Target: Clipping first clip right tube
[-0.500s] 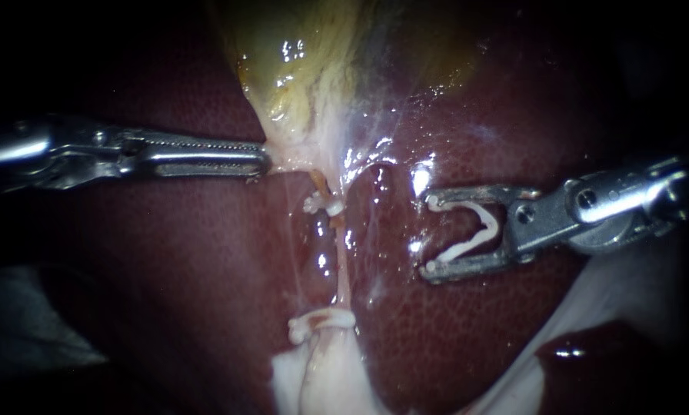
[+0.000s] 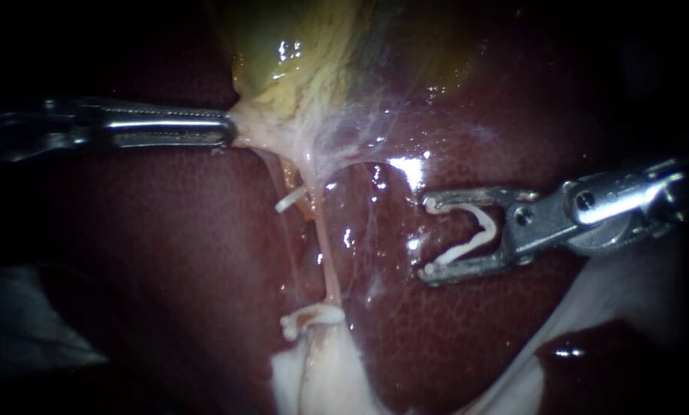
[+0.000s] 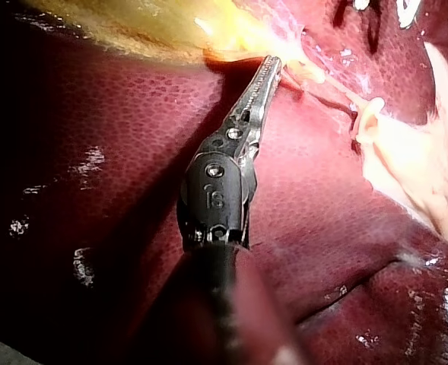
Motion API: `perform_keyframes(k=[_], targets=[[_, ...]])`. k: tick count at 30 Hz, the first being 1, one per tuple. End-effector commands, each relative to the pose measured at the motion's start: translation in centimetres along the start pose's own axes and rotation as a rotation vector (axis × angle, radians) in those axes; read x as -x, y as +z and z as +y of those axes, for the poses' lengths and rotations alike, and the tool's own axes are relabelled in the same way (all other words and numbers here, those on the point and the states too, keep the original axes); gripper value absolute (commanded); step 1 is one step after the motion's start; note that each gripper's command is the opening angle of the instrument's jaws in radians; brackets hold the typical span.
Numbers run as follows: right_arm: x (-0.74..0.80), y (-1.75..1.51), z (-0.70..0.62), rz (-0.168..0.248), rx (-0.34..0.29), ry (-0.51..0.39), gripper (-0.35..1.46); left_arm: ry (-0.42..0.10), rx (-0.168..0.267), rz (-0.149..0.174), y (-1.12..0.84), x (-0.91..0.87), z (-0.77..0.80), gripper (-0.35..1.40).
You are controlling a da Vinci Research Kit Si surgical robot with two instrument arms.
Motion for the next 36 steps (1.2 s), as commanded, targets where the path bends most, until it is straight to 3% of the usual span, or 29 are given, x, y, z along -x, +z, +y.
perform_keyframes(k=[1, 12, 19, 23, 36], targets=[[0.00, 0.04, 0.00, -0.002, -0.003, 0.000, 0.49, 0.002, -0.002, 0.002, 0.01, 0.00, 0.01, -0.35], [0.14, 0.63, 0.03, 0.046, -0.024, 0.147, 0.49, 0.003, -0.004, 0.002, 0.04, 0.02, 0.01, -0.35], [0.24, 0.93, 0.15, 0.132, -0.079, 0.280, 0.49, 0.003, -0.004, 0.002, 0.05, 0.01, 0.01, -0.35], [0.31, 1.16, 0.18, 0.157, -0.110, 0.339, 0.49, 0.003, -0.004, 0.002, 0.05, 0.02, 0.01, -0.35], [0.42, 1.50, 0.13, 0.290, -0.268, 0.504, 0.49, 0.003, -0.006, 0.003, 0.08, 0.02, 0.01, -0.35]])
